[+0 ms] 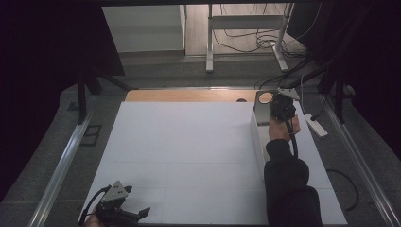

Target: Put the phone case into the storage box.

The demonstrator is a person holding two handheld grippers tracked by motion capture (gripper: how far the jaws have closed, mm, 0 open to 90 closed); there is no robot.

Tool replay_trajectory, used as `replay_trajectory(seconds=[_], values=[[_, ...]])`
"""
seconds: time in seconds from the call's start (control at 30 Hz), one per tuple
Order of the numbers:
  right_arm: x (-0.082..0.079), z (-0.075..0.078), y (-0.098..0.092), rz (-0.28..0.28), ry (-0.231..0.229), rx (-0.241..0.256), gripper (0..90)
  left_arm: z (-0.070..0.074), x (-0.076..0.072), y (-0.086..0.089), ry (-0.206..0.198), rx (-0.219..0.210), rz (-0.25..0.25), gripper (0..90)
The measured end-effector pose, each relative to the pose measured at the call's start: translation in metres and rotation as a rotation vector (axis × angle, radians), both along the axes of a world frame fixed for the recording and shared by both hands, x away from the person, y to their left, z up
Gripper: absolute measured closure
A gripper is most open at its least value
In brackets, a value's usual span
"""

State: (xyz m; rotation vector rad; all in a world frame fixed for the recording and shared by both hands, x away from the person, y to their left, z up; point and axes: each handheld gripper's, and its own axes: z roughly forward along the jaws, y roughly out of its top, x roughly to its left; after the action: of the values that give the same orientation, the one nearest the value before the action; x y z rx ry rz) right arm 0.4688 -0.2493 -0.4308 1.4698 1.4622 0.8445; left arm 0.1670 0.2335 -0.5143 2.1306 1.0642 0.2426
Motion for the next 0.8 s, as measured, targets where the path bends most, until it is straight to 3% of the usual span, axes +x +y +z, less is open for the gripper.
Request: replay_trajectory(seconds=[0.37,0.63,0.8], values=[[-0.01,0.01,-0.005,0.087,0.059,0.013,60.2,0.0,0.0,0.001,0.0,-0.001,0.006,0.0],[-0.015,0.012,-0.011,0.182,0.156,0.063,46.4,0.001,0.0,0.003,-0.001,-0.008,0.02,0.0],[-0.022,0.014,-0.014,0.239,0.172,0.085,42.4,0.001,0.0,0.004,-0.006,-0.009,0.023,0.0]])
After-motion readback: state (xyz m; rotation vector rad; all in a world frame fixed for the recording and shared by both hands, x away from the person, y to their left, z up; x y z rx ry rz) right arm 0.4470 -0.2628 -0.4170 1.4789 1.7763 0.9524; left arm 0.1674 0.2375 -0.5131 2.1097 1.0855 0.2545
